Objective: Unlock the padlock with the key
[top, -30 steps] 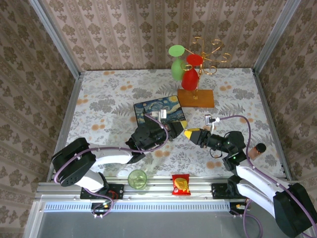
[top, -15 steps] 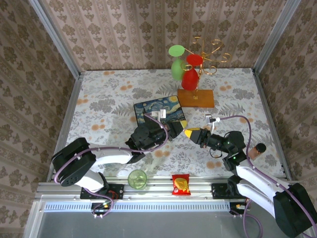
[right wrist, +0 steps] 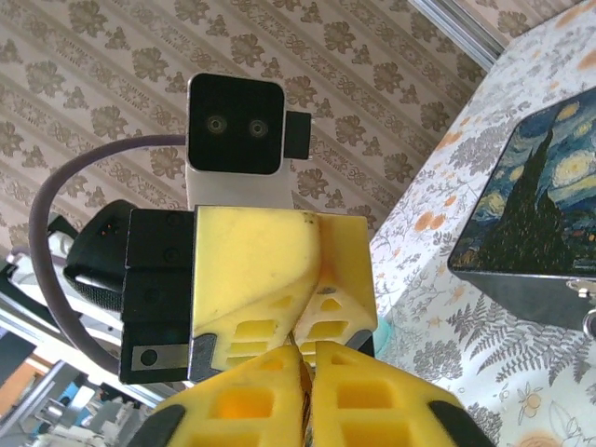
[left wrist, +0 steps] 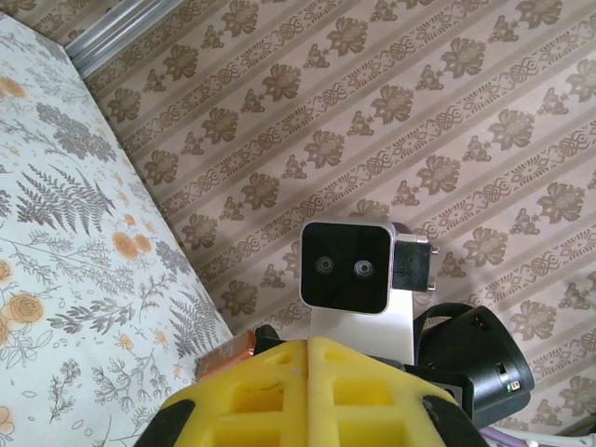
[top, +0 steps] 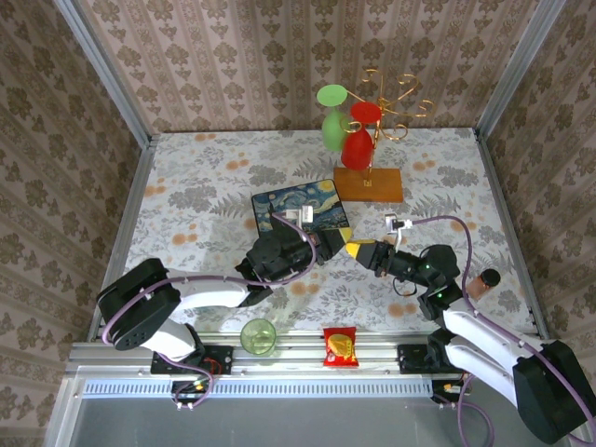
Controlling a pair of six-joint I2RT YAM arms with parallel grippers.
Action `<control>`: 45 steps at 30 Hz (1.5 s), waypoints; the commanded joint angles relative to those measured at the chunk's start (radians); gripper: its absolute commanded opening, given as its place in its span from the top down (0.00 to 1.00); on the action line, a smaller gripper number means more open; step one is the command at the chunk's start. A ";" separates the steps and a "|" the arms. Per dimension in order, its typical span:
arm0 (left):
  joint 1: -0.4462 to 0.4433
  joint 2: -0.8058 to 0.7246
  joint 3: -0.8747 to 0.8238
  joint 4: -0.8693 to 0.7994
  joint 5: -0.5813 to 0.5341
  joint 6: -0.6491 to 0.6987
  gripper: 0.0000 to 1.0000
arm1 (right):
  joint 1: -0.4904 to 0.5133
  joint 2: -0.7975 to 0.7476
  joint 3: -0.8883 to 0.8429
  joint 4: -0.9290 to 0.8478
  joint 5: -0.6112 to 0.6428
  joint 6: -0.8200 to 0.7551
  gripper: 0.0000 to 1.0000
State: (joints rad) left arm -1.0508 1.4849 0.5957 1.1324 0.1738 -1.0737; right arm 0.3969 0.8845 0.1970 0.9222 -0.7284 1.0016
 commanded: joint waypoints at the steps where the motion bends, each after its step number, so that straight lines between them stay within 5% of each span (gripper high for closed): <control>1: 0.015 0.030 -0.008 0.024 0.020 -0.028 1.00 | 0.012 0.003 0.031 0.070 -0.003 -0.007 0.97; 6: 0.016 0.035 -0.018 0.024 0.013 -0.041 1.00 | 0.012 -0.005 0.016 0.065 0.010 -0.012 1.00; 9: 0.017 -0.009 -0.040 -0.060 -0.054 -0.011 0.58 | 0.012 -0.030 0.009 0.011 0.022 -0.031 1.00; 12: 0.021 -0.109 -0.082 -0.214 -0.203 0.021 0.27 | 0.011 -0.078 0.017 -0.171 0.062 -0.095 1.00; 13: 0.022 -0.149 -0.099 -0.250 -0.253 0.041 0.02 | 0.011 -0.097 0.016 -0.243 0.078 -0.121 1.00; 14: 0.022 -0.187 -0.110 -0.288 -0.290 0.064 0.00 | 0.010 -0.114 0.008 -0.289 0.097 -0.135 1.00; 21: 0.002 -0.276 0.008 -0.762 -0.367 0.206 0.00 | 0.010 -0.141 -0.004 -0.527 0.230 -0.198 1.00; 24: 0.018 -0.225 0.060 -0.940 -0.389 0.153 0.00 | 0.010 -0.132 0.022 -0.647 0.309 -0.229 1.00; 34: 0.026 -0.037 0.056 -0.835 -0.370 0.066 0.00 | 0.010 -0.126 -0.004 -0.611 0.313 -0.233 1.00; 41: -0.014 0.072 -0.054 -0.610 -0.525 -0.125 0.27 | 0.010 -0.171 -0.033 -0.613 0.325 -0.221 1.00; 45: -0.048 0.118 -0.004 -0.653 -0.561 -0.135 0.27 | 0.010 -0.189 -0.053 -0.620 0.330 -0.219 1.00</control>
State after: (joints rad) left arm -1.0805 1.5902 0.5621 0.4477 -0.3145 -1.1545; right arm 0.4042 0.7132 0.1642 0.3061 -0.4221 0.7845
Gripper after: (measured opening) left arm 0.728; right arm 0.062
